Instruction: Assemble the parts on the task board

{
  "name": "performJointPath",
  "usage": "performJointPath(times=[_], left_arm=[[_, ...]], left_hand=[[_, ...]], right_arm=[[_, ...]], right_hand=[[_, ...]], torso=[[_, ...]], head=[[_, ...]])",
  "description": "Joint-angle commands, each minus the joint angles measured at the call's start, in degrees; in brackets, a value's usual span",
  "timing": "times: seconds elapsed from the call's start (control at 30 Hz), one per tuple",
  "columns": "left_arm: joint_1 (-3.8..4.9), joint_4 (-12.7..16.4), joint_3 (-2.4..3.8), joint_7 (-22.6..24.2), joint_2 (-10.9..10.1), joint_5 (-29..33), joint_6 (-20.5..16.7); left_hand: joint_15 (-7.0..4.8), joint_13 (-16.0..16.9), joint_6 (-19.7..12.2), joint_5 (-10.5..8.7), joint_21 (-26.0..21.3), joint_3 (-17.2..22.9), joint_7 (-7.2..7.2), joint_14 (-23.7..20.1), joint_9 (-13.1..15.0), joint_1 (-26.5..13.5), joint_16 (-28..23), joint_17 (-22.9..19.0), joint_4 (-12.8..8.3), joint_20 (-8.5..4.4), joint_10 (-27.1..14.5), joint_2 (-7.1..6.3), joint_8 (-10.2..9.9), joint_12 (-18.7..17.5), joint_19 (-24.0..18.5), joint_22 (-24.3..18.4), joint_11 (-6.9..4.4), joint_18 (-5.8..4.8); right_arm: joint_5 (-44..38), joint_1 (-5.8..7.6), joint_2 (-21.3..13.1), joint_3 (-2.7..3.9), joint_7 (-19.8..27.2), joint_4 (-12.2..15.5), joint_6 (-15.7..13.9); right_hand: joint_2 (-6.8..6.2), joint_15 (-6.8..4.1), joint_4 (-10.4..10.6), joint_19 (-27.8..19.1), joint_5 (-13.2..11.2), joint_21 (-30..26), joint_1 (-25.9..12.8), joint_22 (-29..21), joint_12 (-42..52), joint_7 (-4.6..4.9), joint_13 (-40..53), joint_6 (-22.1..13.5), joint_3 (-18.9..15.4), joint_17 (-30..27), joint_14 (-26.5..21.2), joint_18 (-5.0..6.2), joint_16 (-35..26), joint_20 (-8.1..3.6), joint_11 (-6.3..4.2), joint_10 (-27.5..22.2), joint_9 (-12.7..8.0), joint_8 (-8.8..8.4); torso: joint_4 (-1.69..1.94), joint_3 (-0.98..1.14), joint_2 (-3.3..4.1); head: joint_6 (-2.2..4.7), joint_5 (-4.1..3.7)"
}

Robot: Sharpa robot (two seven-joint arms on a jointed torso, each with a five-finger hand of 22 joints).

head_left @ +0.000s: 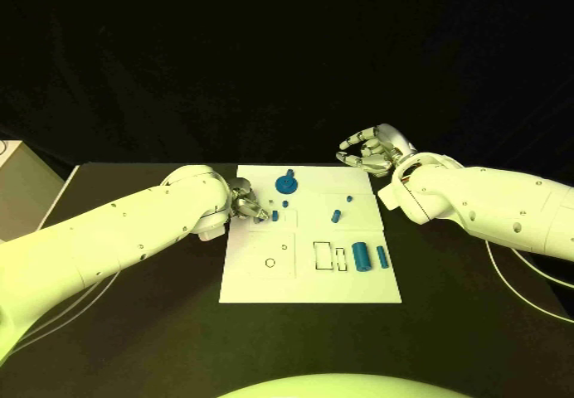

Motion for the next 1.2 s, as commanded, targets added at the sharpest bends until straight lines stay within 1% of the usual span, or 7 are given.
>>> performJointPath(times=[0.03,0.1,0.13,0.27,0.47,0.97,1.2], left_arm=[[-0.25,-0.1,-0.16,0.0,0.0,-0.4,0.4],[-0.25,-0.1,-0.16,-0.1,0.0,-0.5,0.4],[-0.25,-0.1,-0.16,-0.1,0.0,-0.5,0.4],[-0.25,-0.1,-0.16,-0.1,-0.1,-0.4,0.6],[-0.25,0.1,-0.15,-0.2,-0.4,-0.1,0.9],[-0.25,0.5,-0.05,-0.1,-0.8,1.1,1.6],[-0.26,1.1,-0.03,0.2,-1.2,3.5,1.5]], left_hand=[[-0.55,0.0,0.0,0.31,-0.3,0.1,0.03,6.0,-0.2,1.8,0.2,15.1,-0.2,-0.14,0.1,0.69,-0.5,0.3,0.5,3.4,-0.40,-0.43],[-0.64,-0.1,-0.3,0.61,-0.3,1.6,-0.03,6.0,-0.4,4.0,0.2,15.1,-0.7,-0.19,0.0,1.61,-0.5,0.2,0.5,3.4,-0.50,-0.43],[-0.63,-0.1,-0.4,0.64,-0.3,2.3,-0.01,6.0,-0.4,4.6,0.2,15.1,-1.0,-0.21,0.0,1.77,-0.5,0.1,0.5,3.4,-0.49,-0.43],[-0.49,-0.3,-1.0,0.77,-0.3,6.5,0.30,6.0,-0.3,6.7,0.2,15.1,-2.5,-0.21,-0.1,1.75,0.0,-0.1,0.4,3.4,-0.31,-0.42],[-0.18,-0.6,-1.4,0.98,-0.4,11.6,0.80,6.0,0.0,7.4,0.2,15.1,-4.5,-0.11,-0.2,1.78,0.8,-0.3,0.3,3.3,0.05,-0.36],[-0.06,-0.8,-1.3,0.92,-0.5,13.1,0.93,6.0,0.0,7.2,0.2,15.1,-4.9,-0.05,-0.2,2.11,0.9,-0.4,0.2,3.2,0.16,-0.33],[0.02,-0.9,-1.3,0.58,-0.6,13.5,1.01,6.0,0.0,6.9,0.2,15.1,-4.9,0.00,-0.2,2.52,1.0,-0.4,0.0,2.9,0.26,-0.27]], right_arm=[[-0.5,-0.01,0.0,0.02,0.4,0.1,0.6],[-0.5,-0.01,-0.1,0.02,0.4,0.1,0.6],[-0.5,-0.01,-0.1,0.02,0.4,0.2,0.6],[-0.5,-0.01,-0.1,0.02,0.4,0.2,0.6],[-0.5,-0.01,-0.2,0.02,0.4,0.2,0.5],[-0.6,-0.01,-0.3,0.02,0.4,0.2,0.5],[-0.6,-0.01,-0.3,0.02,0.4,0.3,0.6]], right_hand=[[-0.48,-0.21,0.0,1.2,0.1,-0.2,0.0,7.0,0.0,0.09,7.6,-0.4,0.2,6.0,3.8,0.71,-0.3,-0.16,-0.02,0.0,0.1,-0.17],[-0.48,-0.21,0.0,1.2,0.1,-0.2,0.0,7.0,0.0,0.09,7.6,-0.4,0.2,6.0,3.8,0.71,-0.3,-0.16,-0.02,0.0,0.1,-0.17],[-0.48,-0.21,0.0,1.2,0.1,-0.2,0.0,7.0,0.0,0.09,7.6,-0.4,0.2,6.0,3.8,0.71,-0.3,-0.16,-0.02,0.0,0.1,-0.17],[-0.48,-0.21,0.0,1.2,0.1,-0.2,0.0,7.0,0.0,0.09,7.6,-0.4,0.2,6.0,3.8,0.71,-0.3,-0.16,-0.02,0.0,0.1,-0.17],[-0.48,-0.21,0.0,1.2,0.1,-0.2,0.0,7.0,0.0,0.09,7.6,-0.4,0.2,6.0,3.8,0.71,-0.3,-0.16,-0.02,0.0,0.1,-0.17],[-0.48,-0.21,0.0,1.2,0.1,-0.2,0.0,7.0,0.0,0.09,7.6,-0.4,0.2,6.0,3.8,0.71,-0.3,-0.16,-0.02,0.0,0.1,-0.17],[-0.48,-0.21,0.0,1.2,0.1,-0.2,0.0,7.0,0.0,0.09,7.6,-0.4,0.2,6.0,3.8,0.71,-0.3,-0.16,-0.02,0.0,0.1,-0.17]], torso=[[0.00,0.00,0.00],[-0.01,-0.01,0.01],[-0.02,-0.02,0.01],[0.00,-0.02,0.02],[0.02,-0.05,0.00],[0.04,0.01,-0.03],[-0.01,0.01,0.05]], head=[[0.00,-0.01],[0.00,-0.02],[-0.01,-0.02],[-0.02,-0.02],[-0.13,-0.06],[-0.40,-0.24],[-0.38,-0.33]])
